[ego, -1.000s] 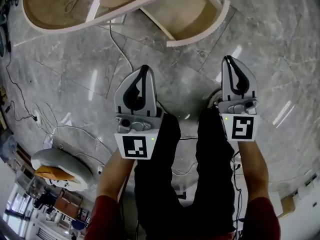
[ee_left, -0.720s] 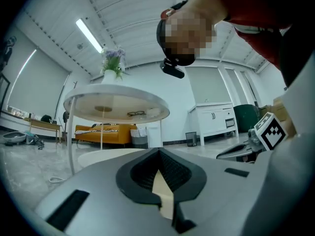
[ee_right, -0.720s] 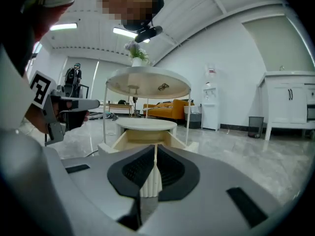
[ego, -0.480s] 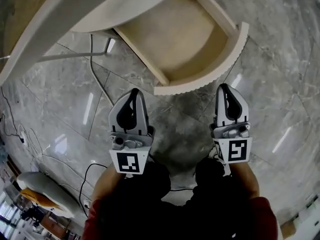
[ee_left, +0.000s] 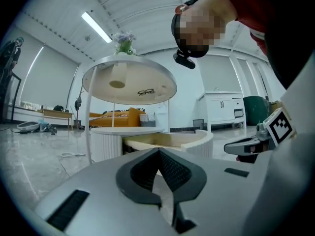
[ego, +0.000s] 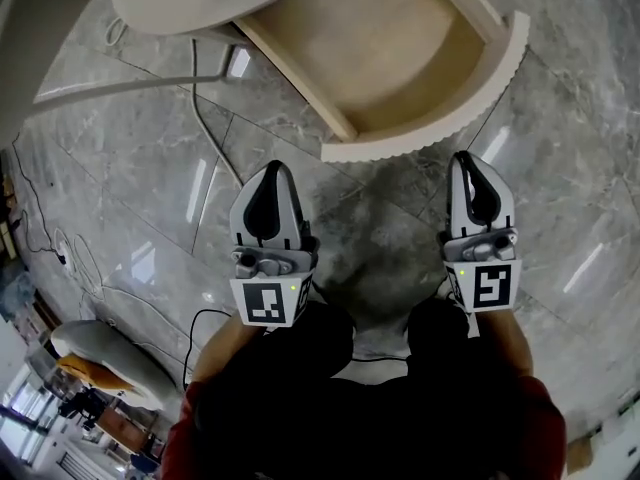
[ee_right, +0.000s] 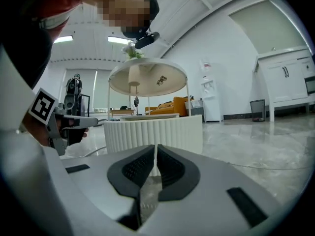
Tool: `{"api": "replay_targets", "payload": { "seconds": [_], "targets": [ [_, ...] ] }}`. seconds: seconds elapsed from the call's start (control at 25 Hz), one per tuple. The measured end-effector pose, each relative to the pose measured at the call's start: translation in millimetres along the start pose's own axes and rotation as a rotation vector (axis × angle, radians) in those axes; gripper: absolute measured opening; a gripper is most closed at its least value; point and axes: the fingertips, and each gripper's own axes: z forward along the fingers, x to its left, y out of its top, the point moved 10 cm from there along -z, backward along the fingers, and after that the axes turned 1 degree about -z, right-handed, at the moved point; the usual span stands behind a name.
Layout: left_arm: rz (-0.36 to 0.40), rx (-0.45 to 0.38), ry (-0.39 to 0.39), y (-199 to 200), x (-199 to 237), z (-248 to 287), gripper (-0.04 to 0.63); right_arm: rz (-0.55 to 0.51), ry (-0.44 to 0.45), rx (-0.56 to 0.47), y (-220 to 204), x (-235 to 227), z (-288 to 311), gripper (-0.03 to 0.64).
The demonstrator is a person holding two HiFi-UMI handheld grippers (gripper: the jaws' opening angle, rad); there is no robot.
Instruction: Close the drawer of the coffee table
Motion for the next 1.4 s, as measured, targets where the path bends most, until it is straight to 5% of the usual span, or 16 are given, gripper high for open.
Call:
{"api": "replay_targets", "payload": {
  "seconds": [0.16, 0.24, 0.36, 0.76, 1.4],
  "targets": [
    [0.025, 0.038, -0.026, -7.8, -2.9, -7.9, 0.009, -0.005, 0.011, -0.001, -2.1, 0.1, 3.7, 0.037],
    [-0.003, 0.025, -0.022, -7.5, -4.1, -5.9, 0.009, 0.009, 0.019, 0.011, -6.8, 0.5, 8.0, 0.277],
    [0.002, 0.054, -0.030, -14.1, -4.5, -10.3, 0.009, -0.009, 0.051, 0.041, -12.6, 0.7, 17.4, 0.328],
    [0.018, 0.036, -0.048, -11.5, -6.0, -17.1, 0.009, -0.100, 0.113, 0.098, -11.9, -2.9, 44.7, 0.354],
    [0.022, 0.014, -0.019, -9.6, 3.9, -11.9, 0.009, -0.168, 0.167, 0.044, -5.6, -3.3, 92.1, 0.354]
  ]
}}
